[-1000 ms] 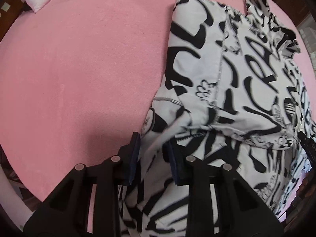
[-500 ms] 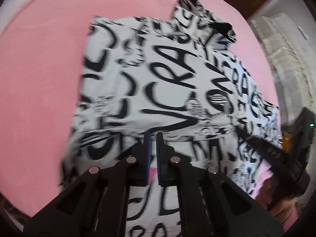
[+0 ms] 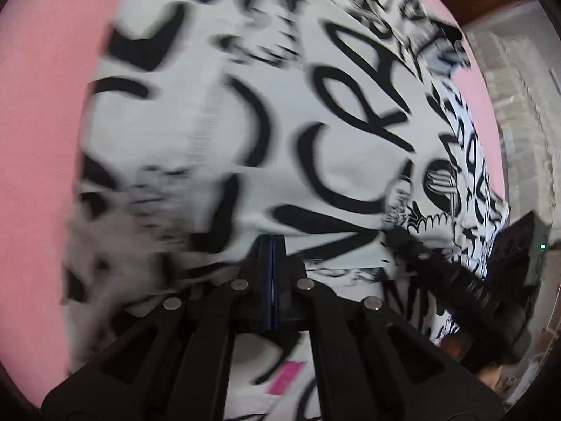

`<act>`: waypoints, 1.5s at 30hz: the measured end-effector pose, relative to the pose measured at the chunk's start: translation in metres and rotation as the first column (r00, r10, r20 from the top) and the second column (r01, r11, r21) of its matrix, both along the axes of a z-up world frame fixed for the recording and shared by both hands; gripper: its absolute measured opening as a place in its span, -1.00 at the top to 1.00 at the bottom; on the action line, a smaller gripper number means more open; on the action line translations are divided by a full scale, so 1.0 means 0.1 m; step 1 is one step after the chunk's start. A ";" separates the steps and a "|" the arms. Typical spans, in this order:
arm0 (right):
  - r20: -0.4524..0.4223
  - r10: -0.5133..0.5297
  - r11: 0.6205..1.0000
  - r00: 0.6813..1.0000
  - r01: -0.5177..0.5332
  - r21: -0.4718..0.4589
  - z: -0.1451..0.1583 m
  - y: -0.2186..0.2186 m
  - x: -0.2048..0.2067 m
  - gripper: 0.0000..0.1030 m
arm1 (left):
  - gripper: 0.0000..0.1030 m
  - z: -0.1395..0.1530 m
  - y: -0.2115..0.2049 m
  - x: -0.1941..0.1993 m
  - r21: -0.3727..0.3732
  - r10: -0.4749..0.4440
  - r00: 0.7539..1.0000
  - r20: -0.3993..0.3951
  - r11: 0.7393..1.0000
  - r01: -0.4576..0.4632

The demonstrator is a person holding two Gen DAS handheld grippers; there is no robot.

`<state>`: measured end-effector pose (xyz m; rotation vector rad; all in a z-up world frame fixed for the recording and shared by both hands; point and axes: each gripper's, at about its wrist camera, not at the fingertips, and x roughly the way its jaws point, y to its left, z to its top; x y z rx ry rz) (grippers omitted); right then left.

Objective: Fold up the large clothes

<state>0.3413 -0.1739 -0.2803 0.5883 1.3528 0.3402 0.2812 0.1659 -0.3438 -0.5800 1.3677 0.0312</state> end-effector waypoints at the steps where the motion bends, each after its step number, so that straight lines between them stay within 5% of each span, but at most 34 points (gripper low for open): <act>1: 0.016 -0.031 0.999 0.999 0.032 -0.027 0.03 -0.12 0.00 1.00 | 1.00 0.03 0.10 -0.07 0.003 0.027 1.000 0.008 1.000 -0.027; 6: 0.102 -0.051 0.976 0.993 0.072 -0.206 0.27 -0.49 -0.02 1.00 | 1.00 0.24 0.42 -0.30 -0.036 0.080 0.991 0.105 0.996 -0.077; 9: 0.141 -0.035 0.901 0.989 0.092 -0.424 0.36 -0.63 -0.03 1.00 | 1.00 0.36 0.53 -0.38 -0.037 0.096 0.982 0.163 0.995 -0.091; 13: 0.171 -0.004 0.938 0.985 0.063 -0.341 0.49 -0.69 -0.06 1.00 | 1.00 0.55 0.61 -0.31 0.091 0.091 0.989 0.118 0.991 -0.102; 19: 0.189 0.121 0.979 0.975 -0.086 -0.184 0.83 -0.19 -0.09 1.00 | 1.00 0.88 0.47 -0.14 0.034 -0.043 0.986 0.162 0.999 0.038; 23: 0.136 0.168 0.985 0.976 -0.159 -0.068 0.62 0.46 0.06 1.00 | 1.00 0.71 0.18 0.19 0.062 -0.146 0.982 0.124 0.988 0.139; 27: 0.120 0.165 0.985 0.979 -0.169 0.023 0.38 1.00 0.28 0.99 | 1.00 0.54 0.06 0.57 0.052 -0.143 0.982 0.119 0.989 0.138; 35: 0.141 0.125 0.992 0.982 -0.121 -0.036 0.09 1.30 1.00 1.00 | 1.00 0.48 0.24 1.19 0.142 -0.093 0.980 0.176 0.988 0.068; 42: 0.160 -0.041 0.992 0.986 0.059 -0.110 0.16 0.67 1.26 1.00 | 1.00 0.44 1.00 1.32 0.158 0.016 0.975 0.222 0.986 -0.052; 45: 0.181 -0.069 0.982 0.981 0.099 -0.163 0.21 0.44 1.27 1.00 | 1.00 0.39 1.28 1.32 0.111 0.074 0.965 0.252 0.988 -0.105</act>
